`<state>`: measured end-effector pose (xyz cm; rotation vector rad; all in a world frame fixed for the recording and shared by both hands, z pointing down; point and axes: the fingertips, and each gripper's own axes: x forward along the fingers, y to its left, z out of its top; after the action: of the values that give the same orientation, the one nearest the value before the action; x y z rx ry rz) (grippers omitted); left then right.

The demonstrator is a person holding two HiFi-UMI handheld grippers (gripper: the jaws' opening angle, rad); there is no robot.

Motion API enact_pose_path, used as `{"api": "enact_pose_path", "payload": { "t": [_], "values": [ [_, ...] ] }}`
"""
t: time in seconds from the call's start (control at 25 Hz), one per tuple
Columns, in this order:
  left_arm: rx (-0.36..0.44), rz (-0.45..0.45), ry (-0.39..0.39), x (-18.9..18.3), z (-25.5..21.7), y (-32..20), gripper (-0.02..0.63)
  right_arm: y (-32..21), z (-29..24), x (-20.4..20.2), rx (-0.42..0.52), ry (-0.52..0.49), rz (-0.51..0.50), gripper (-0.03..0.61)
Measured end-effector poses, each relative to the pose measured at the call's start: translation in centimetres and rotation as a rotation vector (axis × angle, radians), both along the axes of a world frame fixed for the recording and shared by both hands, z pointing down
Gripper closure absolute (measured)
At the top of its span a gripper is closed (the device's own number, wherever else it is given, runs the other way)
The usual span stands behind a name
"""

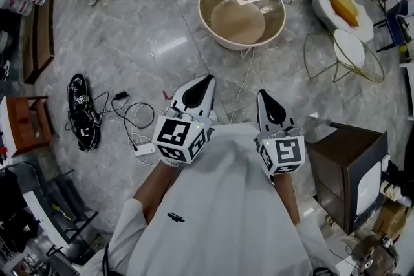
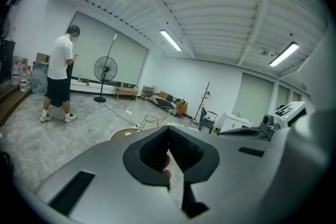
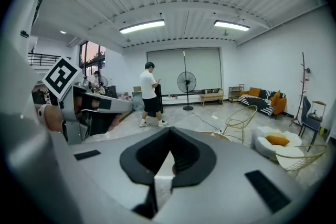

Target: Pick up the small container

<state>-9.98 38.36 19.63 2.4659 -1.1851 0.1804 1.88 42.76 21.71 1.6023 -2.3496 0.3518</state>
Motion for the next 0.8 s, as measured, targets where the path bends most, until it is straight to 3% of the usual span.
{"api": "enact_pose_path", "payload": {
  "t": [0.4, 0.8],
  "values": [
    [-0.011, -0.004, 0.022, -3.4, 0.3, 0.1, 0.595, -0.1, 0.3, -3.2, -0.023, 0.025, -0.01, 0.572],
    [-0.008, -0.046, 0.021, -3.9, 0.4, -2.7, 0.595, -3.8, 0.8, -1.7, -0.028, 0.012, 0.017, 0.572]
  ]
}}
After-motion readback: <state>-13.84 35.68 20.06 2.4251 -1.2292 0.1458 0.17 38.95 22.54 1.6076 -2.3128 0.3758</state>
